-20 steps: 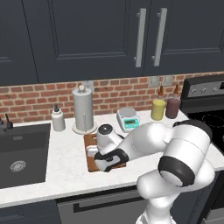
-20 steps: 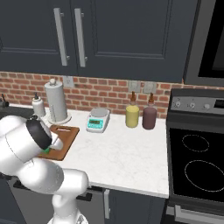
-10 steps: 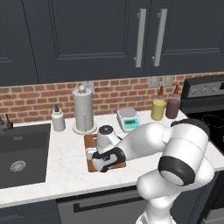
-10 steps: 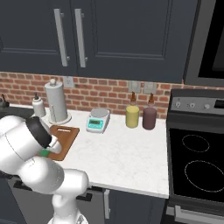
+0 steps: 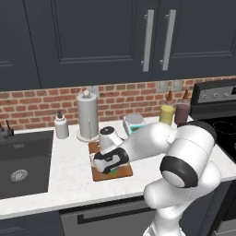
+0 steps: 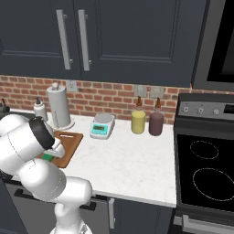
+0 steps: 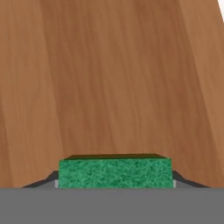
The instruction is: Pick up the sponge from the counter and clean the cutting board by briefly scrubbing or pressing down on the cutting board. Once finished, release the sponge.
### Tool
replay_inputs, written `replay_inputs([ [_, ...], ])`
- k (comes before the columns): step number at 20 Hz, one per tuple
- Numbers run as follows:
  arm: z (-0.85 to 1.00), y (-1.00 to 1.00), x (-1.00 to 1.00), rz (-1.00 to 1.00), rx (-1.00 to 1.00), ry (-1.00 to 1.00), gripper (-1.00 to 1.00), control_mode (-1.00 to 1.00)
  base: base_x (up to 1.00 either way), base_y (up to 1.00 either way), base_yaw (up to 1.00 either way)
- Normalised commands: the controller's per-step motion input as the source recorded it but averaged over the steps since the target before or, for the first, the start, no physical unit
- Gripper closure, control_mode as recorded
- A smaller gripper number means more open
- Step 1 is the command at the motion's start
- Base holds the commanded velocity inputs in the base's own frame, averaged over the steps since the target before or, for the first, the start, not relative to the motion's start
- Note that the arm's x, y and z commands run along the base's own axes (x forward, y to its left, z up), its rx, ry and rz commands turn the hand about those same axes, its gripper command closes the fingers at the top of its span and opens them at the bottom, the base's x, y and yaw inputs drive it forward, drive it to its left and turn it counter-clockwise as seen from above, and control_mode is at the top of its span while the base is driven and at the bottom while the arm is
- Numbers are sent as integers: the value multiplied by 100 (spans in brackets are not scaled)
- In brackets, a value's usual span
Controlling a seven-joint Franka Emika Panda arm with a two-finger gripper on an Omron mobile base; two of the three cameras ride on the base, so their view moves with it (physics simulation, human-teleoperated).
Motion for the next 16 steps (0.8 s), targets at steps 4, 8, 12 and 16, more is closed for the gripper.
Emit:
replay_inputs([
  [4, -70, -95, -25, -3, 0, 0, 100, -100, 0, 0, 0],
  [8, -75, -95, -31, -2, 0, 0, 100, -100, 0, 0, 0],
  [12, -74, -99, -36, -3, 0, 0, 100, -100, 0, 0, 0],
  [16, -66, -100, -49, -3, 2, 0, 100, -100, 0, 0, 0],
])
